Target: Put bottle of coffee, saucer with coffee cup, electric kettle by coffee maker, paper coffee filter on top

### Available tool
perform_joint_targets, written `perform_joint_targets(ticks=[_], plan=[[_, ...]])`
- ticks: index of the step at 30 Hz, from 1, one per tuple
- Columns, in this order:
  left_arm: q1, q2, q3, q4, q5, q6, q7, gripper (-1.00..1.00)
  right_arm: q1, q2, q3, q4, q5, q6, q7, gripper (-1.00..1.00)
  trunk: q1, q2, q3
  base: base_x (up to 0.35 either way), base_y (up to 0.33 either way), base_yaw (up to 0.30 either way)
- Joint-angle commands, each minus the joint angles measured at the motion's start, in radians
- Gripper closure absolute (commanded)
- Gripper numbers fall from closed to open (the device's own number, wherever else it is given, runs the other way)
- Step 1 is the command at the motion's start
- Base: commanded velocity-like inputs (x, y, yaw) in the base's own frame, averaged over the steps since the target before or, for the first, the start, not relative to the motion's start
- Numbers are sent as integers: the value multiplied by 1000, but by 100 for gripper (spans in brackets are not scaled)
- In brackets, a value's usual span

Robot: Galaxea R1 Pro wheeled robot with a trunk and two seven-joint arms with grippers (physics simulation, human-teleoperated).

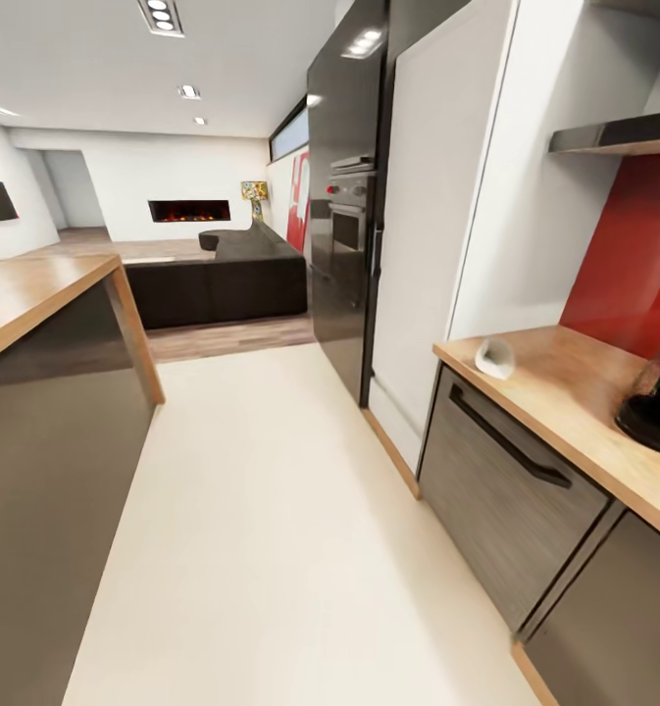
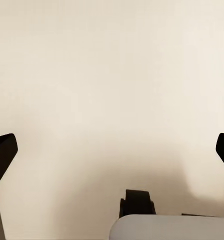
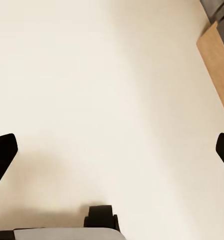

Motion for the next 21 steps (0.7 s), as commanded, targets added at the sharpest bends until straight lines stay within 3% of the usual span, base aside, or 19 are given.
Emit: perform_joint_targets(ticks=[1,8,21], plan=[[-1,-1,6,1,-9,-4,0,-100,0,0,-1,0,1,-3,0,-100,1,0,-1,335,103,0],[-1,-1,6,1,-9,-4,0,-100,0,0,-1,1,1,-3,1,-100,1,0,-1,335,105,-87],[-1,0,6,1,-9,-4,0,-100,0,0,-1,2,1,-3,1,-100,1,0,-1,334,119,-240]])
